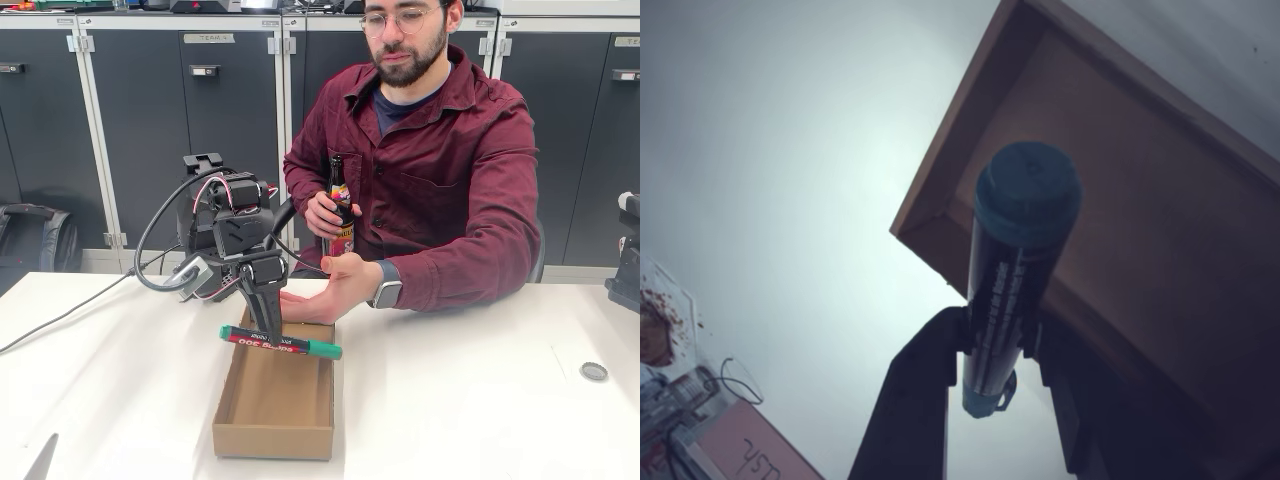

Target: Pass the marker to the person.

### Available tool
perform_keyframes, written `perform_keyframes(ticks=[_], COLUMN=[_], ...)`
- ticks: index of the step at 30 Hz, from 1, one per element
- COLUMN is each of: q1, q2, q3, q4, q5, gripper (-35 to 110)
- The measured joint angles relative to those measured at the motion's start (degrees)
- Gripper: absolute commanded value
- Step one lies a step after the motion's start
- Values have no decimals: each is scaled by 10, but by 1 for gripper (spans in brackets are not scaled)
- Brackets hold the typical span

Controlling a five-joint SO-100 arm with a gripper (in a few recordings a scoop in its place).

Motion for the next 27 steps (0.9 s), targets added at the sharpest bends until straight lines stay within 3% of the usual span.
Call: perform_keyframes(ticks=[27], q1=[-109], q2=[243], q3=[132], q4=[47], q5=[-76], gripper=[-5])
